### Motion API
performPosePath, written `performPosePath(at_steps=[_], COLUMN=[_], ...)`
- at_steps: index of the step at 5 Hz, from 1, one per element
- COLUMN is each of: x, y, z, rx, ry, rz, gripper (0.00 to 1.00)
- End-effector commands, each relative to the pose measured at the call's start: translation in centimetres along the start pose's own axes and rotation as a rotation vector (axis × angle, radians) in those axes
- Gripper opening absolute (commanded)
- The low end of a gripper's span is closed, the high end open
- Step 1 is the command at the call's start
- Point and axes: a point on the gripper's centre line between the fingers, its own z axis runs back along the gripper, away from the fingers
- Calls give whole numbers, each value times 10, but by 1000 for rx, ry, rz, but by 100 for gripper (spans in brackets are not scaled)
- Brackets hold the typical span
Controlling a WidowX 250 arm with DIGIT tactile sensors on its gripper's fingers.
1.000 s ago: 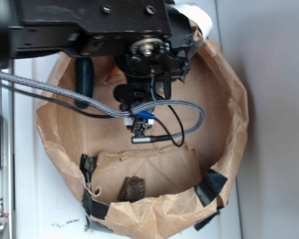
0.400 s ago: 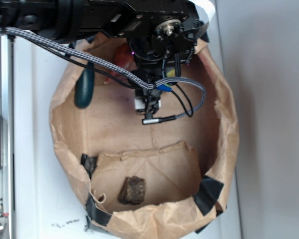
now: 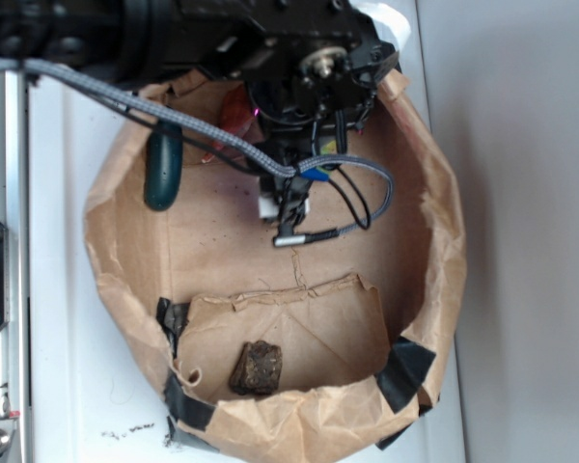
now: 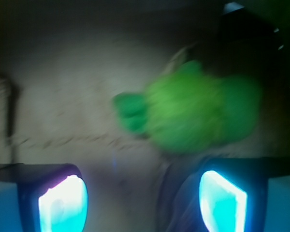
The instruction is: Grab the shell.
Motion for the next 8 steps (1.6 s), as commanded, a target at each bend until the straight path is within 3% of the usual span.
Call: performPosePath(at_steps=[1, 3, 5, 6, 7, 8], x=[7, 5, 6, 2, -6, -7], y=[8, 28, 50, 58, 63, 59], z=[24, 3, 3, 1, 6, -3], rx=[-15, 59, 65, 115, 105, 98], ry=[-97, -80, -58, -37, 21, 41], rz=[88, 138, 153, 197, 299, 306], gripper=[100, 100, 100, 100, 100, 100])
